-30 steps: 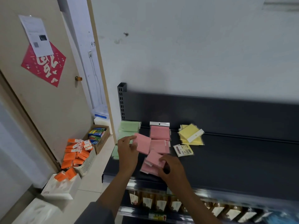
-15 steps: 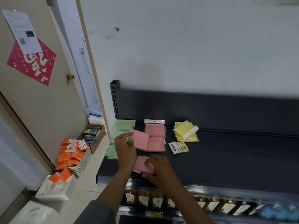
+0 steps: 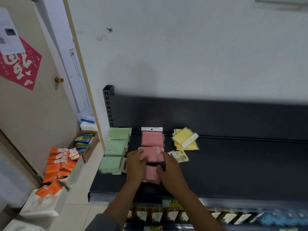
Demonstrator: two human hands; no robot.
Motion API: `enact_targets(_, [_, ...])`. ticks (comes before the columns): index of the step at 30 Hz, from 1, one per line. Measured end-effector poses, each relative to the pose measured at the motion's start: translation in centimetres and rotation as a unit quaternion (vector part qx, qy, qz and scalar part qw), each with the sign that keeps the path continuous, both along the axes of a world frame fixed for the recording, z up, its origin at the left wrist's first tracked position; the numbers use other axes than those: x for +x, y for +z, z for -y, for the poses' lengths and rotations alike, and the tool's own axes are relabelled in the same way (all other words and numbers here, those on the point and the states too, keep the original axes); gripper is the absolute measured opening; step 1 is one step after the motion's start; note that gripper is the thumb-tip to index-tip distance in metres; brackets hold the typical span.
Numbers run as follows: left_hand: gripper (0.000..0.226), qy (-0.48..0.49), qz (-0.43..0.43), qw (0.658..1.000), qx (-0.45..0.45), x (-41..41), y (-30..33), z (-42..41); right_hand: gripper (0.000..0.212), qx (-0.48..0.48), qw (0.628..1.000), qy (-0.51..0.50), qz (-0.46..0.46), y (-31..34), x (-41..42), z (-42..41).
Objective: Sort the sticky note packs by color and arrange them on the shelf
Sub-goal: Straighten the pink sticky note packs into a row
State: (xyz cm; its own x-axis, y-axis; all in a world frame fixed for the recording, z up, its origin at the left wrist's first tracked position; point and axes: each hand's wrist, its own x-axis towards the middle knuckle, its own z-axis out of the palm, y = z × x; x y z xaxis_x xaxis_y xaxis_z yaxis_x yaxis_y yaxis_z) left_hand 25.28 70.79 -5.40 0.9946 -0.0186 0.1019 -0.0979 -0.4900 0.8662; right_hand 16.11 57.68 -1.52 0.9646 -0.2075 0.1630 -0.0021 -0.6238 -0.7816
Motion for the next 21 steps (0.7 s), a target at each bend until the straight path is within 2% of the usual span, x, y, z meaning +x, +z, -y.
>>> enact_targets(5, [0.061,-0.037,-0.038,0.998,0.046,0.2,0.2,-0.1,0.04,0.114,0.993,-0.014,-0.024,-0.2,1.9,-0.7])
enact_targets(8, [0.071,-0.046,-0.054,0.994,0.077,1.4,-1.1,-0.2,0.048,0.141,0.989,-0.033,-0.036,-1.0,2.7,-0.6])
enact_targets(12, [0.061,-0.048,-0.012,0.992,0.116,1.2,-0.1,0.1,0.06,0.108,0.99,-0.042,-0.077,-1.5,3.4,-0.6])
enact_targets(15, [0.058,-0.043,-0.011,0.993,0.108,1.3,-0.3,0.3,0.067,0.099,0.988,-0.042,-0.115,-1.7,3.9,-0.7])
enact_targets(19, [0.068,-0.025,-0.011,0.997,0.075,2.5,-2.3,0.3,0.059,0.066,0.991,-0.06,-0.096,-1.1,4.4,-1.3])
enact_targets(21, [0.069,-0.016,-0.012,0.998,0.057,2.4,-1.9,0.4,0.049,0.083,0.989,-0.069,-0.1,-0.4,4.7,-1.6])
